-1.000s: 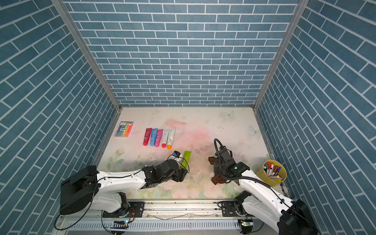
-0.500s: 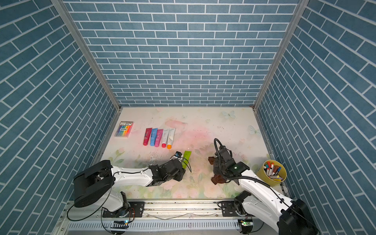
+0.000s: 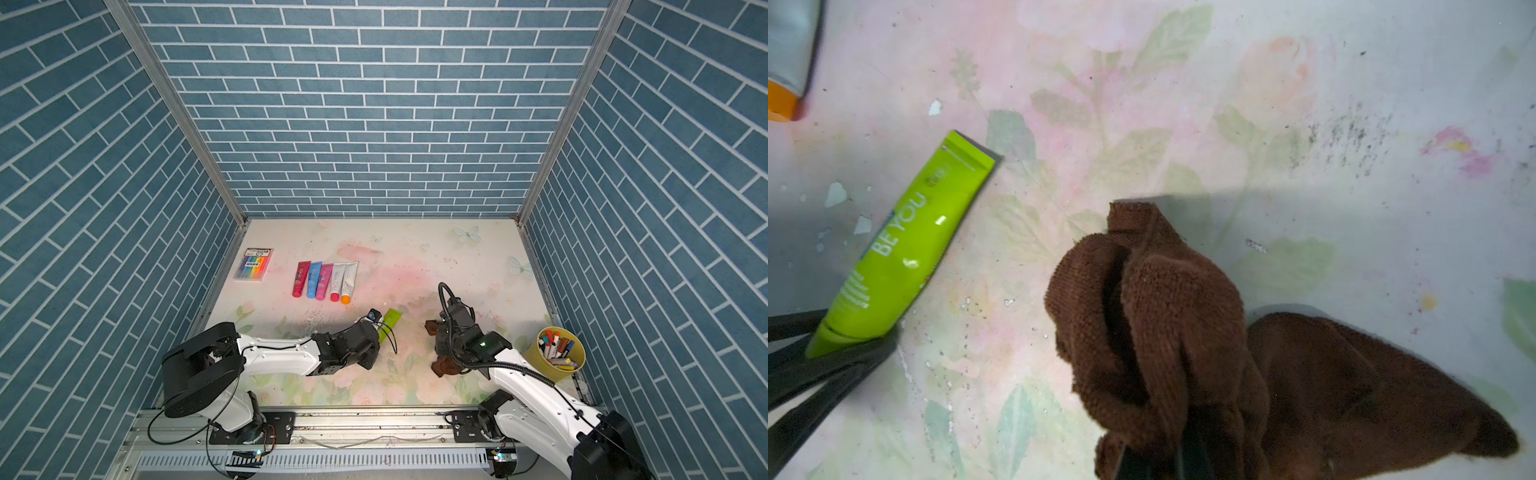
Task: Wipe the surface of the toothpaste tube
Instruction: Adjust the toothpaste at the center of the board, then wipe the dirt from the toothpaste tube.
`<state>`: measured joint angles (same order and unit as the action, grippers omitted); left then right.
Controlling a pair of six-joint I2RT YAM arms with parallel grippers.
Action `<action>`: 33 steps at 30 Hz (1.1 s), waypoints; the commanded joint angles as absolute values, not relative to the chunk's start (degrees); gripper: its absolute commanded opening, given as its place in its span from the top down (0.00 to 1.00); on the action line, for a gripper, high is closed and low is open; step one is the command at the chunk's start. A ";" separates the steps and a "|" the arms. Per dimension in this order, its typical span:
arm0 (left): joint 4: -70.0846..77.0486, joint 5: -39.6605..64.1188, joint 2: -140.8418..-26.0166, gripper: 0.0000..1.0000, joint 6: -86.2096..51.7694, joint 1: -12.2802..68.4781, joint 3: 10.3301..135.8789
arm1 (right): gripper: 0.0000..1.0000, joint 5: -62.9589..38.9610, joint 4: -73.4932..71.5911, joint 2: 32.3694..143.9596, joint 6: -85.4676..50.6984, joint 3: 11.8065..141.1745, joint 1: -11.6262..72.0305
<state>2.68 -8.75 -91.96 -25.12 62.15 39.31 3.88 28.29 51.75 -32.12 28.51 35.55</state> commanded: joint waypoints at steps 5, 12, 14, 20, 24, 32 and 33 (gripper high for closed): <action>4.66 -2.65 -90.43 0.87 -16.16 63.80 36.09 | 1.00 -2.97 26.16 50.39 -29.88 30.76 35.33; 7.33 0.29 -89.32 0.88 -14.05 63.72 34.04 | 1.00 -8.14 19.03 60.29 -28.11 36.32 35.52; 7.75 0.67 -89.21 0.89 -13.80 63.72 33.71 | 1.00 -8.69 17.12 63.94 -27.57 38.01 35.60; 8.42 0.33 -89.09 0.89 -13.80 63.75 33.14 | 1.00 -10.60 12.29 74.85 -27.16 41.19 36.35; 8.68 -0.45 -89.04 0.91 -14.23 63.76 32.86 | 1.00 -9.70 11.07 81.52 -27.07 41.46 37.73; 8.19 -1.53 -90.31 0.95 -14.83 63.80 33.57 | 1.00 -7.03 8.84 88.09 -29.83 37.72 43.25; 8.02 -1.74 -90.57 0.96 -14.98 63.79 33.73 | 1.00 -7.03 8.66 87.92 -30.41 37.17 44.47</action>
<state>10.22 -0.99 -89.36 -14.70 63.48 33.91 -6.00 8.64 86.24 -29.19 39.99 41.28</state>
